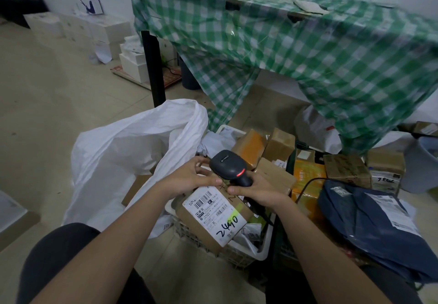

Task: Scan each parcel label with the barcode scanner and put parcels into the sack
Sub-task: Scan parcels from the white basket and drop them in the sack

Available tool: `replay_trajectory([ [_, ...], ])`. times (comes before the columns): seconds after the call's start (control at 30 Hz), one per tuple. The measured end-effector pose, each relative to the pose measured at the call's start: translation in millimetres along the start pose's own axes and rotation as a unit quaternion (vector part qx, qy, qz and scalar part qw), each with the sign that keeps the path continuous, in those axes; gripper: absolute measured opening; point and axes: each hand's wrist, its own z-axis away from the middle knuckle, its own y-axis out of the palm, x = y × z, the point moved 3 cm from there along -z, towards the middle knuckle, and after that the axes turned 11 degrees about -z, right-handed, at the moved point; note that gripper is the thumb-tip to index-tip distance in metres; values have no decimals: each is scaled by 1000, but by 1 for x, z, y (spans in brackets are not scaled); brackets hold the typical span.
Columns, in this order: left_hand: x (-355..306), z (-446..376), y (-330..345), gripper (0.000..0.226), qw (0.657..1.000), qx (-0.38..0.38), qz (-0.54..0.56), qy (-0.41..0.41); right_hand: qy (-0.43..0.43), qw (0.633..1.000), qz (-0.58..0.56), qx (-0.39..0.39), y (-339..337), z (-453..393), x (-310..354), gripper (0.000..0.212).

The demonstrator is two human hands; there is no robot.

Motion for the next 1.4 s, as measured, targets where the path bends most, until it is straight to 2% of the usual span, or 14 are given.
replay_trajectory([
  [0.17, 4, 6, -6, 60, 1000, -13, -19, -15, -18, 997, -44, -58, -6, 0, -1, 32],
  [0.23, 15, 14, -12, 71, 999, 23, -1, -38, -11, 992, -67, -103, -14, 0, -5, 33],
  [0.33, 33, 27, -17, 86, 994, 58, 86, -39, -7, 984, -101, -147, -22, 0, -6, 34],
  [0.37, 35, 29, -17, 85, 993, 44, 107, -35, -11, 983, -110, -149, -22, 0, -5, 32],
  [0.5, 32, 29, -14, 49, 990, -39, 130, -27, -35, 978, -118, -169, -20, 0, 4, 24],
  [0.63, 31, 17, -22, 46, 982, -144, 118, -28, -98, 961, -55, -254, -22, 2, 12, 24],
  [0.73, 29, 8, -32, 55, 971, -220, 89, -29, -91, 979, -28, -182, -15, 9, 16, 25],
  [0.83, 28, 4, -40, 60, 963, -260, 66, -32, -59, 992, 19, -114, -1, 16, 10, 27],
  [1.07, 27, 7, -47, 61, 958, -281, 62, -20, -68, 988, -9, -135, 8, 25, 10, 17],
  [1.4, 32, 14, -51, 64, 959, -278, 63, -9, -60, 987, 27, -145, 12, 34, 16, 25],
])
